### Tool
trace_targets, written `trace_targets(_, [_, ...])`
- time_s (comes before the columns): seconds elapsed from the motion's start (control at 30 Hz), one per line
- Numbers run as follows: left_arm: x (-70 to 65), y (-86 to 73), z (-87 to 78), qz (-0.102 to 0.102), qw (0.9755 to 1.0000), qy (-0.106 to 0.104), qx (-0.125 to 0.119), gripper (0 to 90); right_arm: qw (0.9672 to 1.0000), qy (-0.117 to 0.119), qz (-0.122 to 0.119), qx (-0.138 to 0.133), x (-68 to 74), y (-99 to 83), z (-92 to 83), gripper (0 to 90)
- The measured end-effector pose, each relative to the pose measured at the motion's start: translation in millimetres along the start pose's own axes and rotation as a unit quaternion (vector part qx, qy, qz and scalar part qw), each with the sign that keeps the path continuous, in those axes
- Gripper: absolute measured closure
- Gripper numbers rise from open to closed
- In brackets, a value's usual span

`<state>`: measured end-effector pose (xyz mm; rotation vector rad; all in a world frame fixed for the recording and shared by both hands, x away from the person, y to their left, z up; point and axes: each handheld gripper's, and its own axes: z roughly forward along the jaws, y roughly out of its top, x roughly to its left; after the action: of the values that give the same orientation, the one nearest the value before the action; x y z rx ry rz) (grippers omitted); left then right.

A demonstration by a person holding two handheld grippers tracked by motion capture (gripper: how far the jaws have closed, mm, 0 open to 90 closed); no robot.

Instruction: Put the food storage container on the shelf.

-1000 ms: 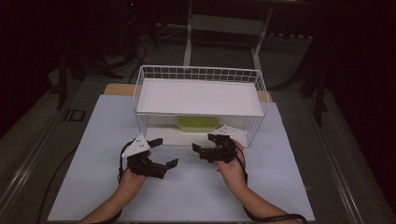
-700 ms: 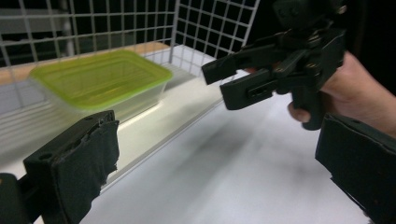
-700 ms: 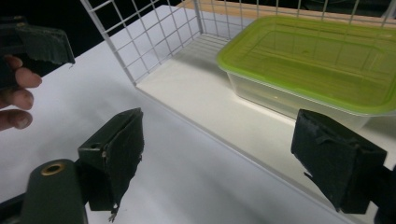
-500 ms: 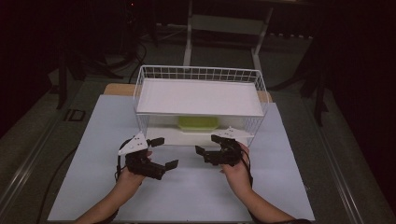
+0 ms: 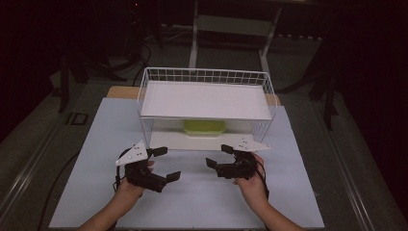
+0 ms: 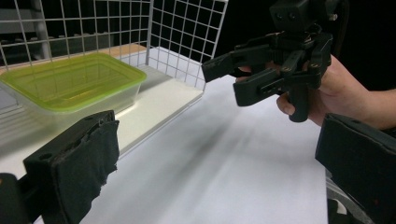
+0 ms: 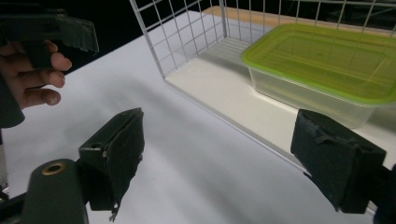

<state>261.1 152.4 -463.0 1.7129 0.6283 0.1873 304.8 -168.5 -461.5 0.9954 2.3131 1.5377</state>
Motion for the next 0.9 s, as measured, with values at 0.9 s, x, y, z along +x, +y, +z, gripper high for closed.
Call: trace_targets(0.9, [-11.9,-27.4,-35.5,-0.002,0.9998,0.012,0.018,0.2,0.9998,0.005,-0.017,-0.012,-3.4,-30.4,-51.8,17.3])
